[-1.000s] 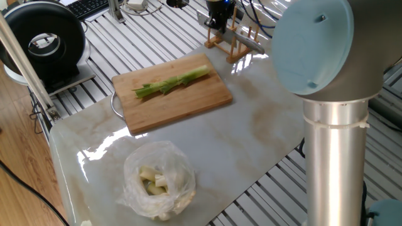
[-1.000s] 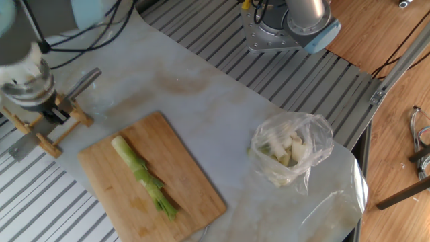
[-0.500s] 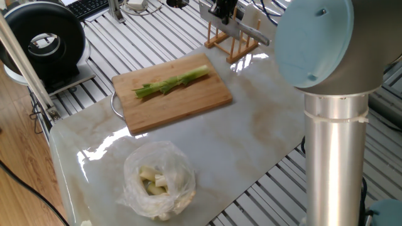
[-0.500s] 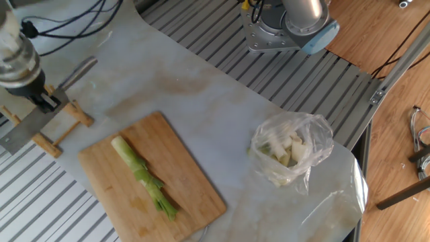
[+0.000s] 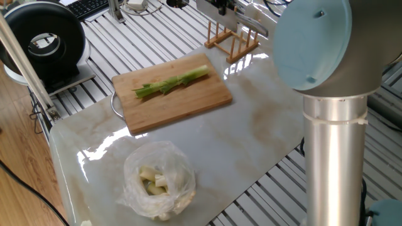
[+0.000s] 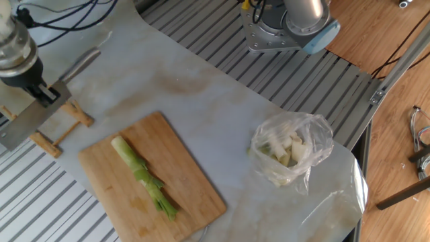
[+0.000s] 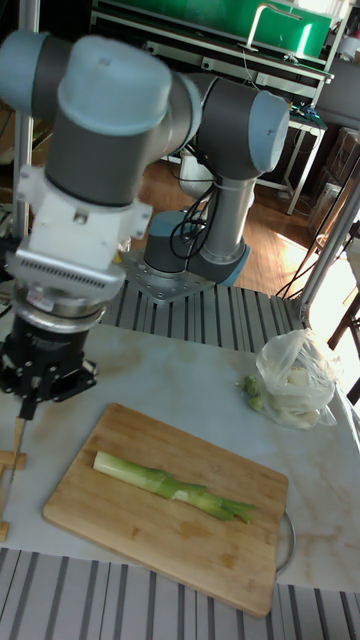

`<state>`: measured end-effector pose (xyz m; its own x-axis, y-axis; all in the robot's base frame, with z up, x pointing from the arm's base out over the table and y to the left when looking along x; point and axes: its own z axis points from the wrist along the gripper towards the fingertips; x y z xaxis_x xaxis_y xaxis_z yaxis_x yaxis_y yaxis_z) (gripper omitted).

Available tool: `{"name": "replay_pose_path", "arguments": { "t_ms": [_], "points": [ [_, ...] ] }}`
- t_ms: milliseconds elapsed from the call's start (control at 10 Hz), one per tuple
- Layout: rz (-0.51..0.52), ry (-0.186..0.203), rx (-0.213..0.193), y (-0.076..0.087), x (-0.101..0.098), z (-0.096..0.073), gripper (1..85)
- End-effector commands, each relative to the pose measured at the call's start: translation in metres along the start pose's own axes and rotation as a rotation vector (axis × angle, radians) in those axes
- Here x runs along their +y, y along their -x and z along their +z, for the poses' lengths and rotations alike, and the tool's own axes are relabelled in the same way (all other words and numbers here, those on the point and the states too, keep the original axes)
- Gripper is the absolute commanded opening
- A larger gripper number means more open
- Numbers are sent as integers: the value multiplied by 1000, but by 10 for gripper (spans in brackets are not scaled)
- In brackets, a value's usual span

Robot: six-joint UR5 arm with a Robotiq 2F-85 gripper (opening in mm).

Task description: Chop the scallions

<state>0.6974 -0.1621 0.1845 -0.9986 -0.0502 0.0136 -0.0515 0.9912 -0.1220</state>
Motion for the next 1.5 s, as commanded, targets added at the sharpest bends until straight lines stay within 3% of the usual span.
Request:
{"name": "replay_pose_path", "arguments": {
  "t_ms": [0, 100, 200, 300, 400, 500, 600, 700, 900, 1000, 1300, 1400],
  "points": [
    [83, 90, -10, 0, 54, -35, 13],
    [118, 111, -79, 21, 68, -35, 13],
    [168, 148, -92, 27, 88, -33, 13],
    [173, 139, -31, 12, 98, -29, 13],
    [178, 135, -8, 4, 110, -26, 13],
    [214, 182, 3, 4, 133, -25, 13],
    [267, 250, -10, 14, 155, -25, 10],
    [278, 239, -25, 17, 159, -22, 10],
    [240, 151, -23, 8, 156, -14, 10],
    [221, 176, 4, 1, 167, -11, 10],
    [242, 126, 25, -4, 166, 10, 10],
    [265, 139, 24, 2, 171, 13, 10]
  ]
}}
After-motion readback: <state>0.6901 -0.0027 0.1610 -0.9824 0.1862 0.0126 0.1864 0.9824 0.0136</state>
